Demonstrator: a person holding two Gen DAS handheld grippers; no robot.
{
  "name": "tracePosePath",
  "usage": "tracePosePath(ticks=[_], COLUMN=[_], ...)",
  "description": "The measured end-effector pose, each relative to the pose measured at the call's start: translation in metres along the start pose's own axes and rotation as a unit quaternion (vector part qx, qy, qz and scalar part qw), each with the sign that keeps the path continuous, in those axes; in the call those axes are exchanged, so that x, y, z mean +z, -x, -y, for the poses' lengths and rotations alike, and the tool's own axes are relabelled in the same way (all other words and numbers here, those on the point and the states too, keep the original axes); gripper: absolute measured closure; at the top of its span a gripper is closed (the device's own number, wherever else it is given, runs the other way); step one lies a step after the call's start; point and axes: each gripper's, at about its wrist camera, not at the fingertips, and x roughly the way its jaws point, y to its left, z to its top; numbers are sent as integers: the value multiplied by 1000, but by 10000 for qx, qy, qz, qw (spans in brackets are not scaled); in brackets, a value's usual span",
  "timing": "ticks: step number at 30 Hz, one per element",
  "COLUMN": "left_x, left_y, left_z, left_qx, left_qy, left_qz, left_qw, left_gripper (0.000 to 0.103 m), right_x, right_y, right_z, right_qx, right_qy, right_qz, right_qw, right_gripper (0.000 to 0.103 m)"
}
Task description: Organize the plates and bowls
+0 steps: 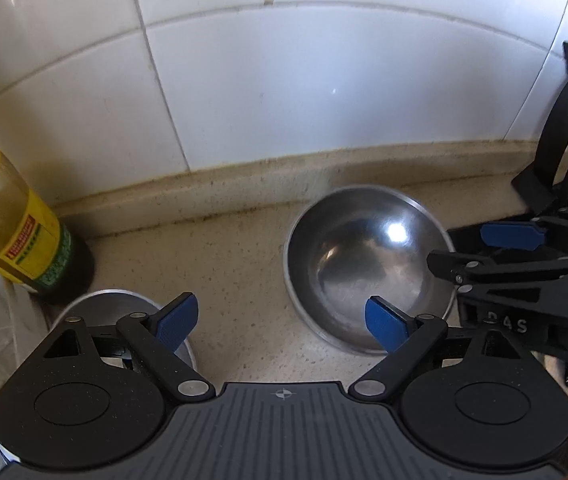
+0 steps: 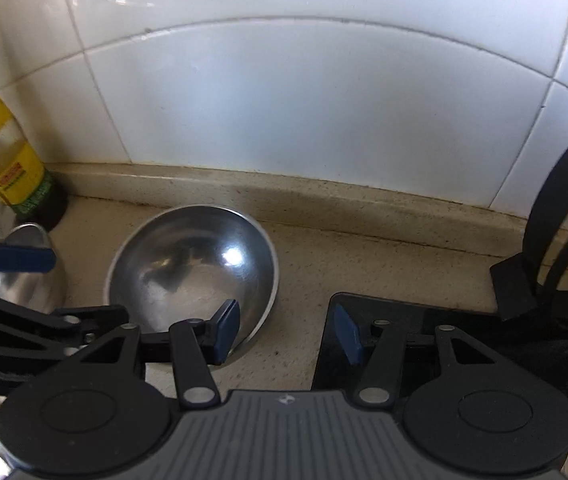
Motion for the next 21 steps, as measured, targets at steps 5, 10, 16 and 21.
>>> tracePosePath(ticks=[5, 10, 16, 21], left_x=[-24, -98, -181, -218], left_y=[38, 115, 138, 124], left_z=[-15, -50, -73, -71], left_qx=[-342, -275, -225, -536], left_qy=[-83, -127, 195, 548], left_qz=[39, 169, -446, -704], left_qw=[9994, 9994, 9986, 9946], left_gripper=[15, 8, 10, 27], right_x=[-37, -88, -122, -147], right_y=[69, 106, 98, 102], right_z=[-27, -79, -120, -141], right_qx=[1046, 2115, 2297, 2431], right_qy=[436, 881, 966, 1271], right_qz=[256, -259, -829, -981], right_qw=[9932, 9730, 9649, 9566], right_gripper=[49, 49, 50, 64])
